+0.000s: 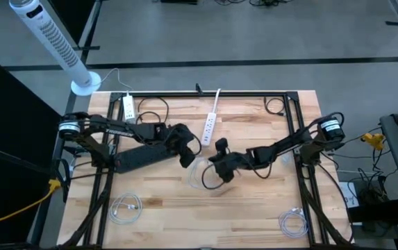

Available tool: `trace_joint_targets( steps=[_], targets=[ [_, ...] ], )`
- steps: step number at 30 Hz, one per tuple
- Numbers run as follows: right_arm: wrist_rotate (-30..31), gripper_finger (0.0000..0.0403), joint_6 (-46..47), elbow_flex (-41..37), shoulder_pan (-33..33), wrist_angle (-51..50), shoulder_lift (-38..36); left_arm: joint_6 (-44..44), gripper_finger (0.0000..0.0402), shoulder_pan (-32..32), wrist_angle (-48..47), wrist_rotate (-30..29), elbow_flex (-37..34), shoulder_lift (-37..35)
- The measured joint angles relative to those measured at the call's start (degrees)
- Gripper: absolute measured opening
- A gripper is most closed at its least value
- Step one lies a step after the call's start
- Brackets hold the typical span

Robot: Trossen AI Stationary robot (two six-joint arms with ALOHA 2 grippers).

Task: Insert USB
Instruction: Insert the light blue USB cable into the right white outlet

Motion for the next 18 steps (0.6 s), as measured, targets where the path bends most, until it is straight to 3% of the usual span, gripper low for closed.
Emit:
trace_joint_targets(
  steps=[10,18],
  targets=[
    [-2.0,0.0003,1.1,0.0,-0.5,-0.2,-0.4,-10.2,0.0152,-2.5,3.9,-3.5,-0.2,5.9],
    [-1.3,0.0049,-0.8,0.0,0.1,-0.9,-2.9,-12.9,0.0188,-2.9,4.9,-3.8,0.2,11.3]
  ],
)
